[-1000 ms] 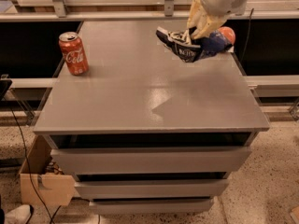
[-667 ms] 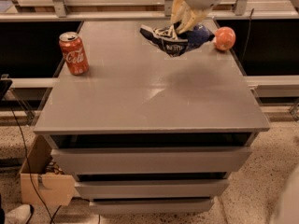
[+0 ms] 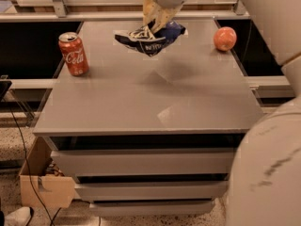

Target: Move blue chip bag near coke can

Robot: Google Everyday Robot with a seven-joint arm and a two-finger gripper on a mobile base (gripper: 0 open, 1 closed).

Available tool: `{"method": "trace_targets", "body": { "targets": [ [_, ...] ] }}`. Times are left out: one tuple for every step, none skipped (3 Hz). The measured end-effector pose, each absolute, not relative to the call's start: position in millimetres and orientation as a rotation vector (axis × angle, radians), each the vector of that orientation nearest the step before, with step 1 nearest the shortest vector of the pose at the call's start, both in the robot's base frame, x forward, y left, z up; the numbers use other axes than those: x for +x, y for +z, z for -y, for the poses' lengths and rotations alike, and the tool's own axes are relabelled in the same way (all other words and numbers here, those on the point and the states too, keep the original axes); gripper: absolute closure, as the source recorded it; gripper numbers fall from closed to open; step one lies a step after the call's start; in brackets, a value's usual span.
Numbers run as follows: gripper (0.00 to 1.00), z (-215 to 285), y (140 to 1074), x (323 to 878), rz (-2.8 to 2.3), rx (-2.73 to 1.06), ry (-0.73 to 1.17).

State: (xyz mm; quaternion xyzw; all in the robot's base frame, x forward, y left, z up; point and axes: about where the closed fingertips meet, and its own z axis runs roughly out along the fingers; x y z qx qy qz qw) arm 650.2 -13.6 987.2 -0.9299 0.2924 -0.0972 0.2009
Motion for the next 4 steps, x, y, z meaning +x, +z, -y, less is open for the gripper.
{"method": "trace_targets", "body": {
  "targets": [
    [1.0,-15,987,644,-0.672,-2.634,-0.259],
    [1.0,-37,982,641,-0.583,-2.656,-0.231],
    [1.0,-54,975,640,-0.525,-2.671,-0.201],
    [1.0,-69,969,640,-0.484,-2.68,-0.171]
  ]
}}
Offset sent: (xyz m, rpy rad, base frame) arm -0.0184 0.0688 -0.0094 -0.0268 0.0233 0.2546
